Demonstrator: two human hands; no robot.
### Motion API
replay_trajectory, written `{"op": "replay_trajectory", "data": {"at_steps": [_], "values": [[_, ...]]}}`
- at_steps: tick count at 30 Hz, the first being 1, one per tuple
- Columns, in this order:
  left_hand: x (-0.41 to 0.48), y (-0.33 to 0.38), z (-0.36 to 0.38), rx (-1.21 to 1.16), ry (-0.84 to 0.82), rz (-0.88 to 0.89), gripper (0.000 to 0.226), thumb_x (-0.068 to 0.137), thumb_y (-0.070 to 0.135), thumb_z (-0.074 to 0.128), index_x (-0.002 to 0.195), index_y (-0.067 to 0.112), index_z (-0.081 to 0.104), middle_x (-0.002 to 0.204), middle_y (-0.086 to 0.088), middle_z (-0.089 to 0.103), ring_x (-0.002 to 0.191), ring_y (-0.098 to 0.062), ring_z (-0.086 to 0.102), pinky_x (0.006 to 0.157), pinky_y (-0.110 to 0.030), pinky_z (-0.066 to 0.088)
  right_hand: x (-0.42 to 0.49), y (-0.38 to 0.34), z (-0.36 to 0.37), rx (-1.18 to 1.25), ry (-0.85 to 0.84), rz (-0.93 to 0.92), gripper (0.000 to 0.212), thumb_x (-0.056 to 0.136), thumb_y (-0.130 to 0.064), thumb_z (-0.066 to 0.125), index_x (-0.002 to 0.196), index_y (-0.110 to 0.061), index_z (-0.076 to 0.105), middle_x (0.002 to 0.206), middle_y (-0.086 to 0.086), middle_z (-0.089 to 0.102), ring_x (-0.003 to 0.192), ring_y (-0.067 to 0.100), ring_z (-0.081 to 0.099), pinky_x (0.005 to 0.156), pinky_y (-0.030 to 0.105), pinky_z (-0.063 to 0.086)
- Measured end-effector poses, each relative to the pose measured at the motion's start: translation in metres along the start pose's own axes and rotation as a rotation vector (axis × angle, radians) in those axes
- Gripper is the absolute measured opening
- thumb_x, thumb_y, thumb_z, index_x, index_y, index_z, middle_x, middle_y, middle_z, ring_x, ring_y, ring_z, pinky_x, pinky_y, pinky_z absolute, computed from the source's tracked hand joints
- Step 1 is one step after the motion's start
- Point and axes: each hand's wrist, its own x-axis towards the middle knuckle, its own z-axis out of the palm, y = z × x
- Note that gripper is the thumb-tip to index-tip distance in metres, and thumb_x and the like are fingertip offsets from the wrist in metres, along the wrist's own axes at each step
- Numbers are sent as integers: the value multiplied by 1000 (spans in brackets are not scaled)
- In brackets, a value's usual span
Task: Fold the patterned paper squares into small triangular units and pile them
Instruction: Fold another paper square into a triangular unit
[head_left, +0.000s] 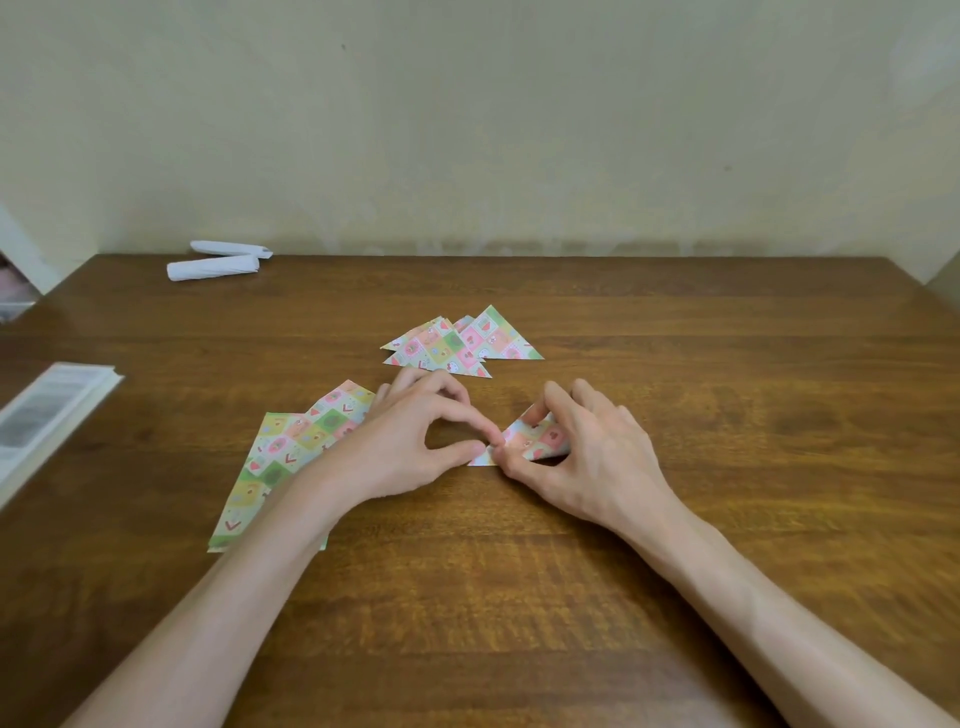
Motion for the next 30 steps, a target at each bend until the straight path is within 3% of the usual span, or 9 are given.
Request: {"op": "replay_trajectory", "data": {"at_steps": [8, 15, 22, 30], "values": [[-1, 0, 0, -16, -16, 20, 21, 100, 39, 64, 107, 57, 71, 115, 27, 51, 127, 0, 34, 113, -41, 28, 2, 2, -3, 60, -22, 18, 48, 76, -78, 65, 101, -39, 54, 94, -16, 49, 90, 4, 47, 81, 29, 35], [1, -2, 3, -16, 17, 23, 15, 88, 55, 71, 103, 56, 72, 115, 26, 53, 127, 2, 35, 113, -41, 28, 2, 2, -2, 57, -24, 22, 49, 75, -79, 63, 101, -39, 53, 95, -15, 48, 92, 5, 49, 83, 29, 35], [3, -2, 3, 0, 24, 26, 14, 87, 56, 73, 100, 57, 71, 114, 27, 52, 125, 2, 34, 111, -42, 29, 1, 7, -6, 122, -55, 14, 52, 75, -83, 61, 102, -39, 56, 98, -17, 51, 92, 3, 53, 85, 29, 40], [2, 1, 5, 9, -2, 39, 17, 92, 47, 72, 107, 54, 72, 116, 27, 51, 127, 2, 33, 112, -38, 29, 0, 7, -5, 115, -38, 21, 41, 78, -69, 71, 105, -38, 62, 99, -16, 50, 91, 4, 52, 81, 26, 37]]}}
